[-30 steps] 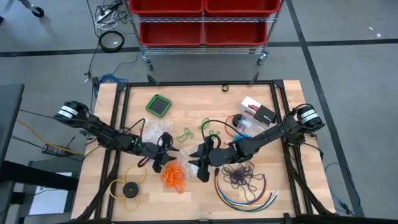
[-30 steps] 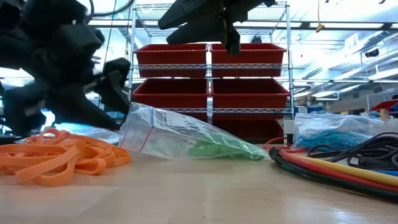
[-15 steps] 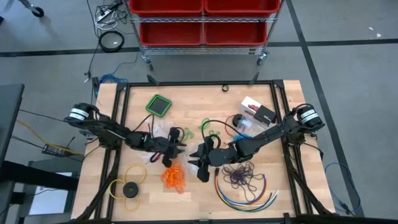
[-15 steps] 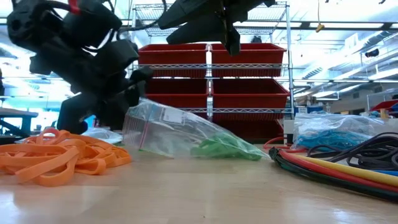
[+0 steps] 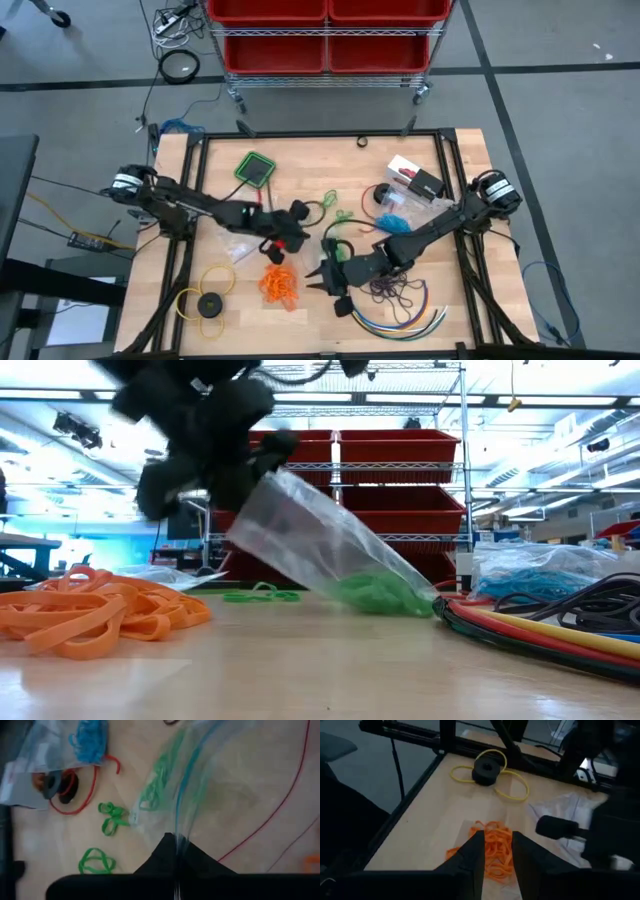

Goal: Sort rubber bands
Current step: Adjust the transparent zip bag

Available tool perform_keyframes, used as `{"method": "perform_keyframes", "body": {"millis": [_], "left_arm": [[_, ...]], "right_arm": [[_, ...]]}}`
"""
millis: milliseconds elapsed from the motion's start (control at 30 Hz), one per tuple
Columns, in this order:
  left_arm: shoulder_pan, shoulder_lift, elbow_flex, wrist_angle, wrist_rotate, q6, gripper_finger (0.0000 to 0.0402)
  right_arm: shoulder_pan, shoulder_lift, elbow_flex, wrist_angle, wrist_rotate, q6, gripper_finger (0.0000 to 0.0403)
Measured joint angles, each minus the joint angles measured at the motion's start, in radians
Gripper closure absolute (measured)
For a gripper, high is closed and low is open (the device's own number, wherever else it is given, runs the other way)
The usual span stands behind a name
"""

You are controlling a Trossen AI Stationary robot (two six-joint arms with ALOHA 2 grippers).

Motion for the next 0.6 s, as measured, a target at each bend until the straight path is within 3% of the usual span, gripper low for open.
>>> {"method": "perform_keyframes", "body": {"millis": [233, 400, 600], "left_arm": [[0.084, 0.000, 0.260, -0.346, 0.222, -0.010, 0.0399], [0.122, -0.002, 0.356, -0.409, 0.372, -0.005, 0.0400], [0.156, 0.027, 0.386, -0.412, 0.408, 0.002, 0.0400]], "right_arm": [[-0.018, 0.000, 0.137, -0.282, 0.004, 0.010, 0.0337], [-0.021, -0.001, 0.168, -0.368, 0.001, 0.018, 0.0327], [-0.038, -0.001, 0.168, -0.382, 0.007, 0.046, 0.0284]]}}
